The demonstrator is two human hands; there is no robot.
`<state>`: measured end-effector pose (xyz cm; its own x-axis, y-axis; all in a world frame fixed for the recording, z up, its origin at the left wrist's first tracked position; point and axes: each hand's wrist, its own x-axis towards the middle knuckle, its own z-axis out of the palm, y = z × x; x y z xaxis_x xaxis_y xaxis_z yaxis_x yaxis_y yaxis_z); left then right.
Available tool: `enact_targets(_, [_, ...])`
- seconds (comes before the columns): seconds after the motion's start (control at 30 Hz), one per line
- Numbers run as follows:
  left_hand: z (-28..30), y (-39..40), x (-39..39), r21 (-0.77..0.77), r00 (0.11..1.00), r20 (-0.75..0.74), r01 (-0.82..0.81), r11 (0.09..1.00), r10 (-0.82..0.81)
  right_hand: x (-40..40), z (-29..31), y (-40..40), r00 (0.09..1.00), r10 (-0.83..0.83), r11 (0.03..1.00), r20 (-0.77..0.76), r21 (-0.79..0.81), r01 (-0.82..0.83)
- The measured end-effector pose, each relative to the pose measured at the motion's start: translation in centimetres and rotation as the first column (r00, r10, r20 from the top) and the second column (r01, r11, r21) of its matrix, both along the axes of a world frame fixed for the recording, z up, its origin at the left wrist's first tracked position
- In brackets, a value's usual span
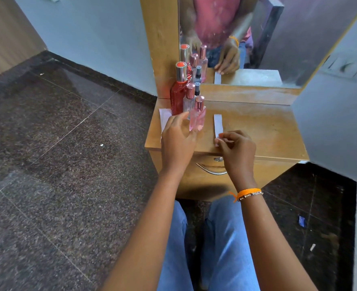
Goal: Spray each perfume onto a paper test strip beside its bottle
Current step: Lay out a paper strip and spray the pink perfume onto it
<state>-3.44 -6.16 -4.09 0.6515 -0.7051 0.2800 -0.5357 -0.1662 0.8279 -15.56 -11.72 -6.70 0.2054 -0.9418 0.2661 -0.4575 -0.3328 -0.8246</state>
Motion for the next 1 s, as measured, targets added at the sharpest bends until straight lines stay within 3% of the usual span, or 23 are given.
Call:
enact_targets(0.07, [0.0, -0.5, -0.2, -0.009, 1.0, -0.012, -0.027, 1.0, 0.027, -0.1, 0.0, 0.1, 0.997, 0.032, 0.999, -0.072, -0.003, -0.032])
enact_targets(0.17, [-0.1, -1.3, -0.5, -0.031, 0.998, -0.025, -0.057, 0.998, 0.056, -0.3, 0.5, 0.1, 0.998, 0.04, 0.999, -0.053, -0.032, -0.042])
enact_targets(0.43, [0.0, -1.5, -0.9, -0.074, 0.998, -0.013, -0.055, 0.996, 0.054, 1.7, 6.0, -1.4, 0.966, 0.129, 0.988, 0.222, -0.116, -0.105])
enact_targets(0.63, [0.7, -0.7, -1.2, -0.152, 0.996, 0.039, 0.08, 0.985, -0.075, 3.1, 7.4, -2.0, 0.967, 0.226, 0.974, 0.117, -0.04, -0.223])
enact_targets(0.8, [0.3, -0.3, -1.1, -0.166, 0.897, -0.274, 0.311, 0.936, -0.346, 1.9, 8.0, -2.2, 0.915, 0.303, 0.942, 0.268, 0.065, -0.331])
enact_targets(0.9, [0.2, -0.2, -1.0, -0.171, 0.855, -0.331, 0.361, 0.917, -0.399, 0.8, 8.3, -2.9, 0.857, 0.335, 0.907, 0.393, 0.11, -0.405])
enact_targets(1.0, [-0.1, -0.3, -1.0, -0.178, 0.835, -0.372, 0.365, 0.914, -0.406, -1.0, 8.2, -4.3, 0.859, 0.287, 0.94, 0.423, 0.049, -0.338])
